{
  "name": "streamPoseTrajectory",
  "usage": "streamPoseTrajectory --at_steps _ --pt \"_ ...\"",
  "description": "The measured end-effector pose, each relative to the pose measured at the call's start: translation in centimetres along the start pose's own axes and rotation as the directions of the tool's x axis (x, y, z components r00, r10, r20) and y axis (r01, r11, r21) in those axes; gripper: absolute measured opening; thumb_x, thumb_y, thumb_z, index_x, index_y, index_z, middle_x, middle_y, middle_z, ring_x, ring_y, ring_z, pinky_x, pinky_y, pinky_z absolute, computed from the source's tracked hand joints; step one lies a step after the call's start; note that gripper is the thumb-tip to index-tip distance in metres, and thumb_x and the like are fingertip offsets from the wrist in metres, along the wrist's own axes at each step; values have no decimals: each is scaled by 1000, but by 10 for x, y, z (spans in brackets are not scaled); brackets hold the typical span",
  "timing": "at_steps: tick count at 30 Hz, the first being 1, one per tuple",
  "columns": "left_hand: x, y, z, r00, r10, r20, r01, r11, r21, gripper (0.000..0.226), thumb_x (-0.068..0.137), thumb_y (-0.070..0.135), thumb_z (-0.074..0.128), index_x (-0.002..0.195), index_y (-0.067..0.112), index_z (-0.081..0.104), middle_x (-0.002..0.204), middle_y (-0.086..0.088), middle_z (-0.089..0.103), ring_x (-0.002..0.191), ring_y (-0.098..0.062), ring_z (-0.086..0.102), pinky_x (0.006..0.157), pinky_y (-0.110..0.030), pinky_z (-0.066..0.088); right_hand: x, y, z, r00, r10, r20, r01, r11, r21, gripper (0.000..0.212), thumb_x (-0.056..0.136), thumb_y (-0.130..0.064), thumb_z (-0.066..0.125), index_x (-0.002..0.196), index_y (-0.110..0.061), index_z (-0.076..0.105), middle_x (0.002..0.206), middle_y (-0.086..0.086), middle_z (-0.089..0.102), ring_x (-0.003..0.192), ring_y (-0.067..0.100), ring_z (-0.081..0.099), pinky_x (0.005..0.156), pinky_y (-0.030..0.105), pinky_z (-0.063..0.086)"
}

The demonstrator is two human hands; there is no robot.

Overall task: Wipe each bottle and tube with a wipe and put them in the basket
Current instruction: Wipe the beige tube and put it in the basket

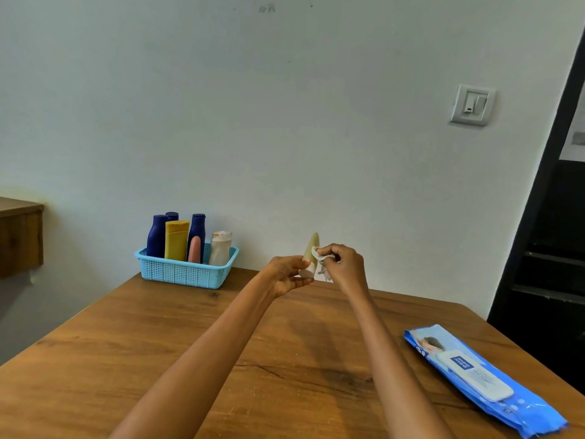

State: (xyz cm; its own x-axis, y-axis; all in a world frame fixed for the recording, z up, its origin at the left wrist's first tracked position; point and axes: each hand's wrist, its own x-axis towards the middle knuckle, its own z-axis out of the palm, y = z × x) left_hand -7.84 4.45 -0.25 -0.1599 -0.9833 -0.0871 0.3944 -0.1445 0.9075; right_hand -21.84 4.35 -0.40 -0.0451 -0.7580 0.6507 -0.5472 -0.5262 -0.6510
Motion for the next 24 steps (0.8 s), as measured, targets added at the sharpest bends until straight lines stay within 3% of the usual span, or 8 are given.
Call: streamPoseTrajectory --at_steps 4,6,8,11,15,18,22,24 --pt "1 -1 2 999 -43 -10 43 999 -30 5 87 -6 57 84 -5 54 87 -19 53 75 -24 55 65 -32 53 0 -3 -3 995 -40 -96 40 999 -2 30 88 2 54 113 -11 66 109 3 63 94 12 60 70 11 49" --pt "1 -1 3 998 -65 2 65 995 -82 3 88 -6 55 87 -4 53 87 -19 53 75 -23 54 65 -32 53 -3 -5 3 991 -129 -24 127 989 -70 36 89 2 52 120 -14 62 108 4 59 96 13 57 77 19 49" --pt "1 -1 1 997 -74 1 74 988 -137 4 89 -7 52 91 -4 53 86 -18 53 73 -22 53 58 -30 55 -6 -7 10 979 -183 87 194 972 -133 33 89 -1 54 116 -16 66 103 2 57 92 12 56 75 18 46" --pt "0 -2 -3 996 -87 -9 84 981 -175 10 89 -9 51 98 -5 53 85 -18 53 68 -20 52 52 -25 53 -6 -7 11 967 -217 134 239 954 -180 20 87 -10 61 101 -17 73 92 -2 61 84 9 59 65 13 43" --pt "0 -1 0 998 -64 -8 61 979 -195 13 89 -10 50 101 -6 53 89 -20 52 73 -23 53 68 -30 50 -6 -9 7 953 -276 128 296 938 -181 15 87 -14 62 95 -17 75 89 -2 65 81 9 60 65 21 49" --pt "0 2 3 1000 -15 19 18 990 -141 7 90 -7 52 93 -5 57 87 -17 55 73 -20 53 69 -29 50 -6 -12 9 946 -309 100 324 914 -243 23 90 -7 56 107 -12 70 102 2 62 96 11 57 75 22 50" --pt "2 4 1 997 53 51 -55 998 40 25 89 -3 56 114 -4 57 89 -13 57 76 -18 55 67 -27 53 -5 -13 10 940 -330 79 338 888 -312 32 91 0 51 119 -9 64 113 3 57 108 14 50 80 14 41" --pt "1 4 2 996 47 70 -53 996 76 26 88 -1 58 114 -2 57 92 -13 58 80 -20 56 69 -28 54 -3 -12 4 950 -307 56 309 900 -308 35 91 4 49 121 -10 63 116 3 56 111 14 48 83 11 38"
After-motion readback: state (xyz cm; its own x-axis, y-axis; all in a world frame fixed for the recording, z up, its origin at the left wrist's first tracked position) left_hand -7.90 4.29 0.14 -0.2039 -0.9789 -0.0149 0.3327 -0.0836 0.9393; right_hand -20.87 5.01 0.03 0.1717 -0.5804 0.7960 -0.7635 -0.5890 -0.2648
